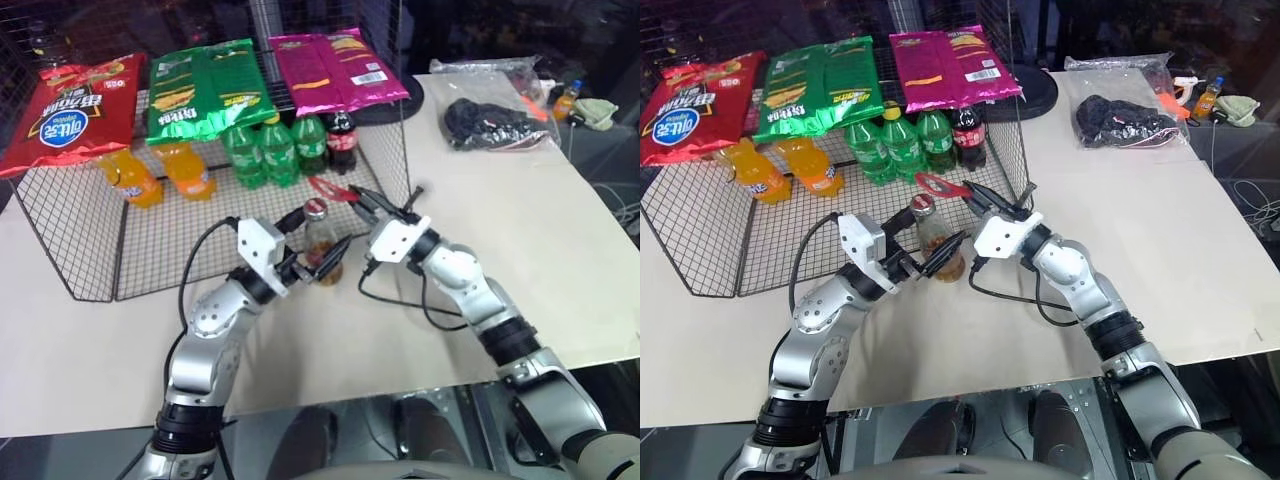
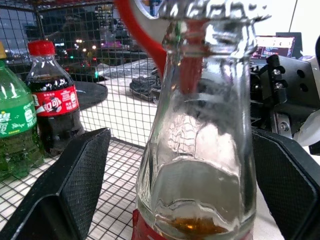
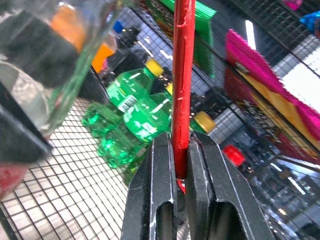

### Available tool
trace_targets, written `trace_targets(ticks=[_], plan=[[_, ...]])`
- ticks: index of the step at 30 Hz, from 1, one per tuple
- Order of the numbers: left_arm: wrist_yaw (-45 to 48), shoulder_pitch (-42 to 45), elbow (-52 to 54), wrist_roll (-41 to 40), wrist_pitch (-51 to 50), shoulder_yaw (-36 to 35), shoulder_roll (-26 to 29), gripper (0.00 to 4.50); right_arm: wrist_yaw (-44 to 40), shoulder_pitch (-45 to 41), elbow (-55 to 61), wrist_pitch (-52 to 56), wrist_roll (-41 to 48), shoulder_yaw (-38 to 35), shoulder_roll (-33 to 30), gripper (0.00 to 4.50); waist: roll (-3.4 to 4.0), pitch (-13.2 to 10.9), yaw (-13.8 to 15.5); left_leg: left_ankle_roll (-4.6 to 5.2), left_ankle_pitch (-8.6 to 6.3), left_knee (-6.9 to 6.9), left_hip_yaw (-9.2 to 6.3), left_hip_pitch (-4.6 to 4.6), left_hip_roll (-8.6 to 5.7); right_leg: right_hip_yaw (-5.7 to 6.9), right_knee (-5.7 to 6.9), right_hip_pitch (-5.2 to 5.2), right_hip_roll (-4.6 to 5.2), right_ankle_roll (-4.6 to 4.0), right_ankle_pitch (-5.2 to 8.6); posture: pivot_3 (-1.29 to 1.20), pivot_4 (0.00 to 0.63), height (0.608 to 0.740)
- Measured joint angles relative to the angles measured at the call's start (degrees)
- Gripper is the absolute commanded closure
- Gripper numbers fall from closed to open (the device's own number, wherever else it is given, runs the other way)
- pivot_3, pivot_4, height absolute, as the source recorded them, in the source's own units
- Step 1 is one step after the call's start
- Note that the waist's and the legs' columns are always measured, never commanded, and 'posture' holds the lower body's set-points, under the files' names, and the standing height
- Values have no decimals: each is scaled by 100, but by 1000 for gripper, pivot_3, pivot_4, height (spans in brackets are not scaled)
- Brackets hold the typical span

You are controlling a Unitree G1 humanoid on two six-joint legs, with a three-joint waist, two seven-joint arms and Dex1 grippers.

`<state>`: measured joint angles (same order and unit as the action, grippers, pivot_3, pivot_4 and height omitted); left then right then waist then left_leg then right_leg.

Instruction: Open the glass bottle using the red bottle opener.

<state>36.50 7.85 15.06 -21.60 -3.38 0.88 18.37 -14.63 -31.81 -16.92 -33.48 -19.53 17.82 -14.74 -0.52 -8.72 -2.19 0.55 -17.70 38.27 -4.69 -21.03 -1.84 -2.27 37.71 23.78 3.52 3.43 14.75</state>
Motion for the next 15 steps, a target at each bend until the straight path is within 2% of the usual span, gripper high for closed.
trace_targets(ticks=[15], plan=[[257,-88,56,-236,259,-45,-62,116,1,239,217,-47,12,-91,-176,4500,-1,0,-10,0,0,1,2,1,0,-2,3,0,-1,0,0,0,150,740]])
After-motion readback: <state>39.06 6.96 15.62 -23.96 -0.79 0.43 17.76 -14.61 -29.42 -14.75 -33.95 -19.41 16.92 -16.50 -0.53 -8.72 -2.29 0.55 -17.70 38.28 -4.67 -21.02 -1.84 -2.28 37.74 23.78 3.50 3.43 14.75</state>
